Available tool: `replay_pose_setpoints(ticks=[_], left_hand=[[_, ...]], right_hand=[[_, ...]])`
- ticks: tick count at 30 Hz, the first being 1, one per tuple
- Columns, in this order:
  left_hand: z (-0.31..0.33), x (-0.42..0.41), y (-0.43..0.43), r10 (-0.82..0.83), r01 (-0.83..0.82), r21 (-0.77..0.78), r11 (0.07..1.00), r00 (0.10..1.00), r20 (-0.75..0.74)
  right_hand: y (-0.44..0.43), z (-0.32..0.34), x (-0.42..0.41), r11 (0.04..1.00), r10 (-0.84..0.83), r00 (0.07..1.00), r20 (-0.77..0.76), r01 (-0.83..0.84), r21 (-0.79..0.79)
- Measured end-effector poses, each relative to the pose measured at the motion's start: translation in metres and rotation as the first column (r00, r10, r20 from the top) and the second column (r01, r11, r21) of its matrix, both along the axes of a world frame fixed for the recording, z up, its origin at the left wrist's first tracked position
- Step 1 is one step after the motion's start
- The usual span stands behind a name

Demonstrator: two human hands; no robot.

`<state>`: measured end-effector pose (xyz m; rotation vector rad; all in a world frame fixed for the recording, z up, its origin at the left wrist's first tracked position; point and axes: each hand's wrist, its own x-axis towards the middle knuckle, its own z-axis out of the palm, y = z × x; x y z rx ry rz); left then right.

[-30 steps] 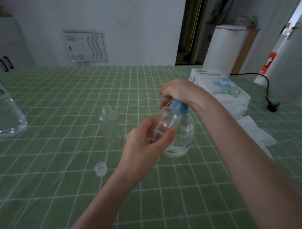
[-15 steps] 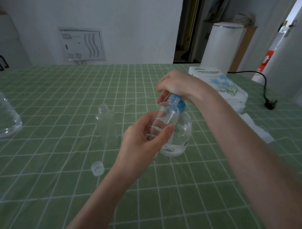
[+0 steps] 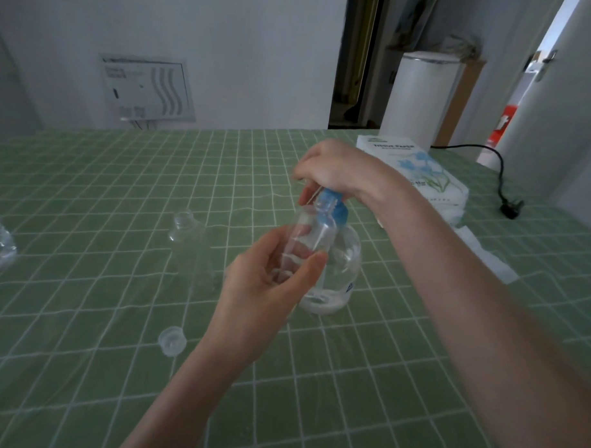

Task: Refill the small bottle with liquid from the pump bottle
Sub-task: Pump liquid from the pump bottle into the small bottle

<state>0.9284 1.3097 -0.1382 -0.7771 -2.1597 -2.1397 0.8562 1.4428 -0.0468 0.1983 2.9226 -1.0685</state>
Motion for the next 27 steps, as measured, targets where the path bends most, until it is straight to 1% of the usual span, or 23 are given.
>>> replay_pose_setpoints(ticks=[5, 14, 22, 27], left_hand=[[0.001, 0.000, 0.001, 0.001, -0.001, 0.018, 1.000, 1.000, -0.001], [-0.003, 0.001, 0.000, 0.016, -0.016, -0.004, 1.000, 1.000, 0.006], [0.001, 0.000, 0.001, 0.002, -0.002, 0.029, 1.000, 1.000, 0.008], [0.001, 0.000, 0.001, -0.001, 0.000, 0.034, 0.999, 1.000, 0.017]], right_hand=[[-0.001, 0.000, -0.002, 1.000, 0.015, 1.000, 0.009, -0.015, 0.004], [-0.001, -0.012, 0.001, 1.000, -0.025, 0.999, 0.038, 0.025, -0.003], [-0.001, 0.002, 0.001, 1.000, -0.010, 1.000, 0.010, 0.010, -0.002], [-0.002, -0.002, 0.000, 0.999, -0.022, 1.000, 0.001, 0.022, -0.027]])
